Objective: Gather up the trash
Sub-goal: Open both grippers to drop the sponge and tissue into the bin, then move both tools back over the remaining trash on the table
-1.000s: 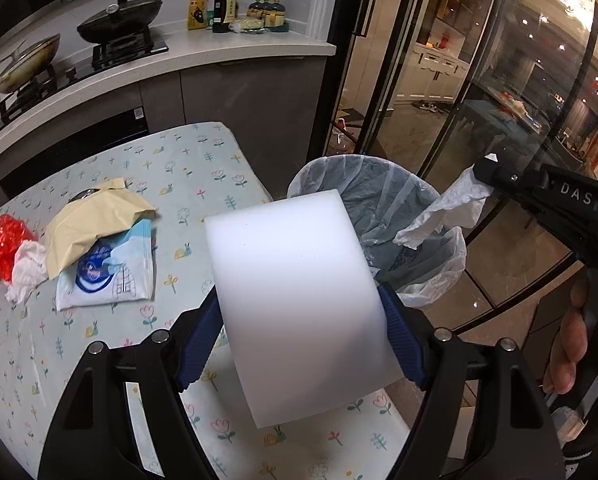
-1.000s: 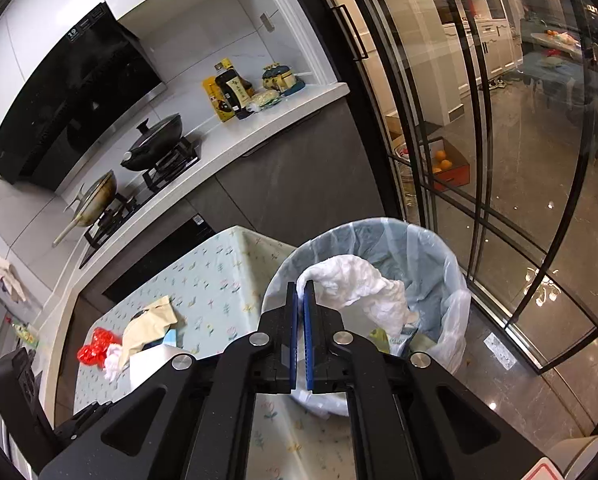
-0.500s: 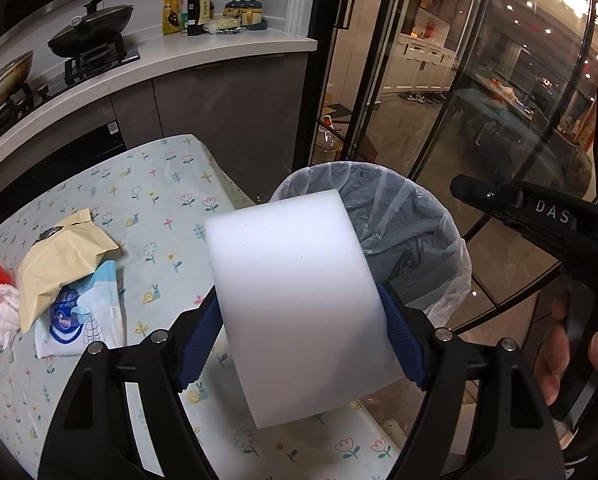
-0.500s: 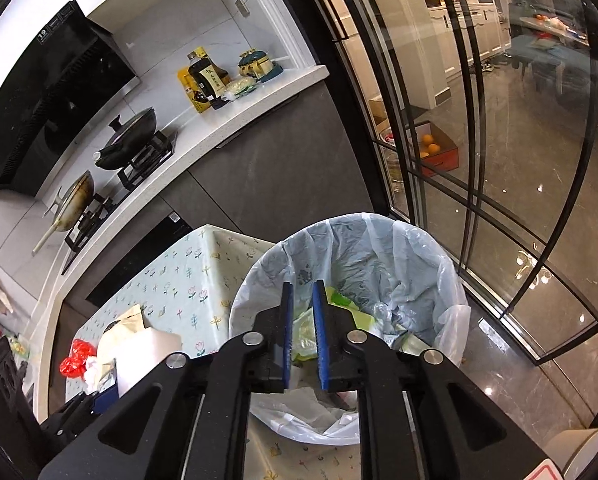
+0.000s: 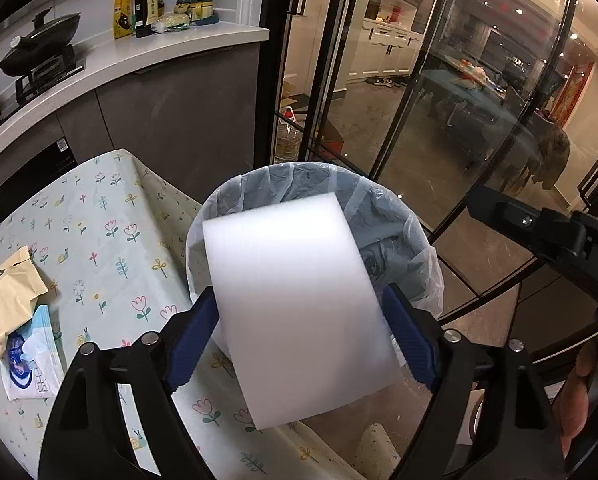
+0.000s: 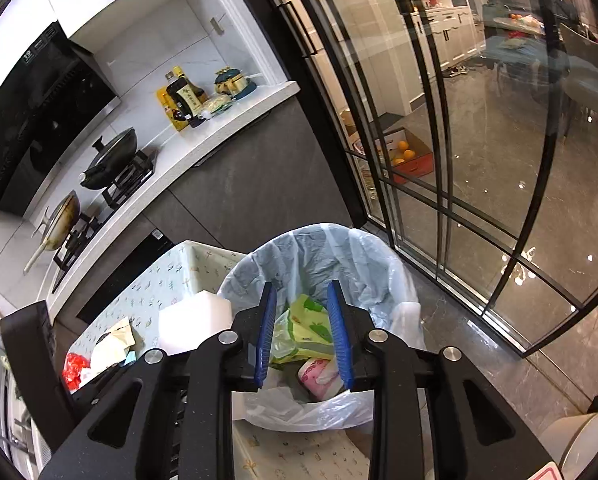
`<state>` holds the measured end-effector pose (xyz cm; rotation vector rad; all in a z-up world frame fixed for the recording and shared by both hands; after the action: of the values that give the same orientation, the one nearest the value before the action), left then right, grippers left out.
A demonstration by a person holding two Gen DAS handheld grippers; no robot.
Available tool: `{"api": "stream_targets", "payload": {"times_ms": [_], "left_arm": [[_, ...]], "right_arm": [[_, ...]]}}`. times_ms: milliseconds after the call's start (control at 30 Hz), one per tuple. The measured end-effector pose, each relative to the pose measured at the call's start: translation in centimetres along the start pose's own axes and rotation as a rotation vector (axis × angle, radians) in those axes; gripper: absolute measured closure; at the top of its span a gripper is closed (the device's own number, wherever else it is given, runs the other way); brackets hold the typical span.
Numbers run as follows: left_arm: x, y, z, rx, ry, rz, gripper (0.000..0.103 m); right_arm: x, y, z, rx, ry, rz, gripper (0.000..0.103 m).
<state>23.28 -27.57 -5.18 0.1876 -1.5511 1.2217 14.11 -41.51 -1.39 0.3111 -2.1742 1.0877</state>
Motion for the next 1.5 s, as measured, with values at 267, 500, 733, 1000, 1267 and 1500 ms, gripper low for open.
{"api": "stream_targets", "payload": {"times_ms": [267,500,733,1000,1267,1500], "left_arm": [[0.9,-0.1,-1.2,0.050,-0.023,0.031,0.016],[3.1,0.4,-3.1,0.082,-0.080,0.076,0.016],[5.2,2.3,-5.9,0.136,-0.187,0.099,0.016],[8.2,5.2,-9.9,0.231,-0.236,0.093,0.016],[11.3,9.5,-14.5,0.308,-0.293,0.092,0.016],[14.0,13.5,-19.7,0.400,-0.335,0.091,0.016]], "right_arm": [[0.4,0.1,-0.1,0.000,-0.007,0.009,0.066],[0.6,0.8,-0.9,0.009,-0.030,0.000,0.063],[0.1,2.5,-2.9,0.051,-0.046,-0.038,0.058],[0.5,5.1,-6.6,0.090,-0.103,-0.074,0.053],[0.0,9.1,-11.3,0.141,-0.152,-0.141,0.052],[-0.8,11.9,-16.2,0.228,-0.185,-0.196,0.052]]}}
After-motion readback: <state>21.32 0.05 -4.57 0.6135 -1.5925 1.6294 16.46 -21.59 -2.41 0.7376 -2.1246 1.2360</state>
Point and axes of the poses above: each gripper's, at about its wrist camera, not at the fingertips, and x roughly against the way its jaws point, z to its right, y to its underside, the point moved 1 cm from there along -x, roughly the way its jaws point, and after that the axes turned 1 degree about -y, right-handed, at the moved point
